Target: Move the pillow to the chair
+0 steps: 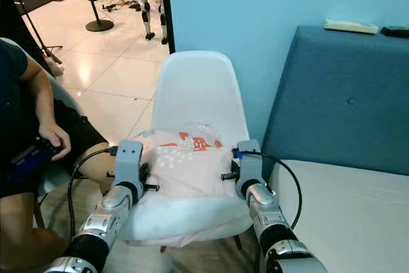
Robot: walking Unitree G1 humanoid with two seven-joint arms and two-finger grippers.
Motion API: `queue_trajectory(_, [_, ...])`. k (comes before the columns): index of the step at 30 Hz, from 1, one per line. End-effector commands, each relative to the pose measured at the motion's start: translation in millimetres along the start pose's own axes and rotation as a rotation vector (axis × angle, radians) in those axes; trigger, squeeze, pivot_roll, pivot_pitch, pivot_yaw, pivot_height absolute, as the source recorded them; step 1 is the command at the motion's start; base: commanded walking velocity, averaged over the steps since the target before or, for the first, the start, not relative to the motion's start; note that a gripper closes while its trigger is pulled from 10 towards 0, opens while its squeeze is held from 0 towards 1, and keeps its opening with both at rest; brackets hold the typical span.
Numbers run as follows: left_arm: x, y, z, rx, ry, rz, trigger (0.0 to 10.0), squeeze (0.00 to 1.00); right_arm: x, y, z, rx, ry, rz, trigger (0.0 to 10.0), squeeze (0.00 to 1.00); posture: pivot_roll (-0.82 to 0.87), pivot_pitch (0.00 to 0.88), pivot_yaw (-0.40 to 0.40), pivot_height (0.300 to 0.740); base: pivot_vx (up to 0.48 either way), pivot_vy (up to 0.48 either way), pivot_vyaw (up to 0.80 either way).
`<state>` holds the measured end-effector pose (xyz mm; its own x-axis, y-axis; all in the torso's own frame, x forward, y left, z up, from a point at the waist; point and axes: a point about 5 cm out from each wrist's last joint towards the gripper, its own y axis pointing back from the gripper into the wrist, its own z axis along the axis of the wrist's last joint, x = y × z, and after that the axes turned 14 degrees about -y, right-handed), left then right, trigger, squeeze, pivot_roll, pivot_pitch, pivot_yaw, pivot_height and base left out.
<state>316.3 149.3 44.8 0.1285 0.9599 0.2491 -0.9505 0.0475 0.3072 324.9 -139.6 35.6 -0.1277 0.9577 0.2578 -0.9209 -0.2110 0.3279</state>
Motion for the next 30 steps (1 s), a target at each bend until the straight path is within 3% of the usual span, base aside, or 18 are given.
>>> queue_trajectory(1, [-1.5, 0.4, 2.7, -0.021, 0.002, -0.002, 10.0, 0.00, 7.1, -2.6, 4.8, -0.020, -0.005, 0.027, 10.0, 0.00, -0.02, 0.062, -0.031, 0.740, 0.000, 0.000, 0.00])
queue_trajectory(9, [-1.1, 1.2, 2.3, -0.029, -0.006, 0.012, 10.0, 0.00, 7.6, -3.0, 5.6, -0.022, -0.002, 0.031, 10.0, 0.00, -0.02, 0.050, -0.037, 0.740, 0.000, 0.000, 0.00])
queue_trajectory(16, [0.7, 3.1, 0.0, -0.030, -0.013, 0.024, 10.0, 0.00, 6.8, -3.0, 8.8, -0.044, -0.017, 0.033, 10.0, 0.00, -0.02, 0.043, -0.040, 0.705, 0.000, 0.000, 0.00])
queue_trajectory(30, [-0.8, 2.8, 0.0, -0.027, -0.036, 0.029, 10.0, 0.00, 6.4, -5.0, 12.9, -0.045, -0.021, 0.023, 10.0, 0.00, -0.02, 0.064, -0.037, 0.675, 0.000, 0.000, 0.00])
